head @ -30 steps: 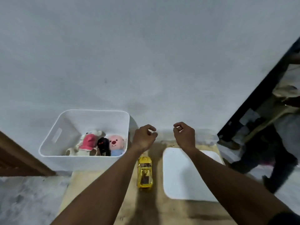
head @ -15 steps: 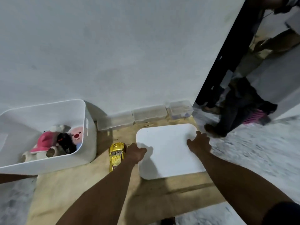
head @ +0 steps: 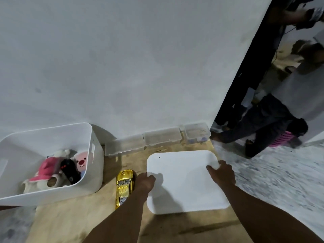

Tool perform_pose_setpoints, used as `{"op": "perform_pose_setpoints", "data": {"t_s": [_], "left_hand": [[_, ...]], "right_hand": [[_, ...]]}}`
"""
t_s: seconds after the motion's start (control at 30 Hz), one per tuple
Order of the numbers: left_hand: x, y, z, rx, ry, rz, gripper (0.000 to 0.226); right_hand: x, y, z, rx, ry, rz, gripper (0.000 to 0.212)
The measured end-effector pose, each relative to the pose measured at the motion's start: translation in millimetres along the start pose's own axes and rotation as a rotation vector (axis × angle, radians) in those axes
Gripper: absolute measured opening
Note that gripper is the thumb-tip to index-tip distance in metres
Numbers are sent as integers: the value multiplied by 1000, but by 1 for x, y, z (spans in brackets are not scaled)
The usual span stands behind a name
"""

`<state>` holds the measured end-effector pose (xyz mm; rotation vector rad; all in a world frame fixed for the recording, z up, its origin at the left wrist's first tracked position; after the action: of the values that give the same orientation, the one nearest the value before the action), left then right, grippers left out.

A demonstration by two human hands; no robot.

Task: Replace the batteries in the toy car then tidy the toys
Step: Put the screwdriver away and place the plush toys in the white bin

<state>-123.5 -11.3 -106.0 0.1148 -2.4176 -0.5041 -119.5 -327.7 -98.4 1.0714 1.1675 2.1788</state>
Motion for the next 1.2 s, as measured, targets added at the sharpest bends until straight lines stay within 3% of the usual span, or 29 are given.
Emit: {"op": "perform_pose_setpoints", "data": {"t_s": [0.2, 0.3, 0.47, 0.63, 0.9, 1.2], "left_hand": [[11, 25, -26, 39, -143, -83, 24], [19, 45, -51, 13, -289, -184, 28], [29, 104, -94, 49, -447, -343, 33], [43, 184, -124, -71, -538, -548, 29], [63, 349, -120, -142, -495, -703, 21], [62, 486, -38, -204, -263, -757, 27]], "right_hand": [[13, 24, 12, -234, 52, -65, 63], [24, 39, 32, -347, 97, -116, 75], [70, 66, 95, -475, 264, -269, 66], [115, 74, 162, -493, 329, -214, 61], [208, 38, 272, -397, 528, -131, 59], [303, -62, 351, -170, 682, 228, 42]]}}
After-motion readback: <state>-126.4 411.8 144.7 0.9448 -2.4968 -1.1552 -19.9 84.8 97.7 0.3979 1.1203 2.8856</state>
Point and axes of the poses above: each hand's wrist, its own x-axis away from the middle knuckle, its own y-axis out of the back of the hand, z = x × y, the point moved 3 cm from there along -x, towards the middle knuckle, and after that the axes turned 10 degrees about -y, right-handed, at the moved point
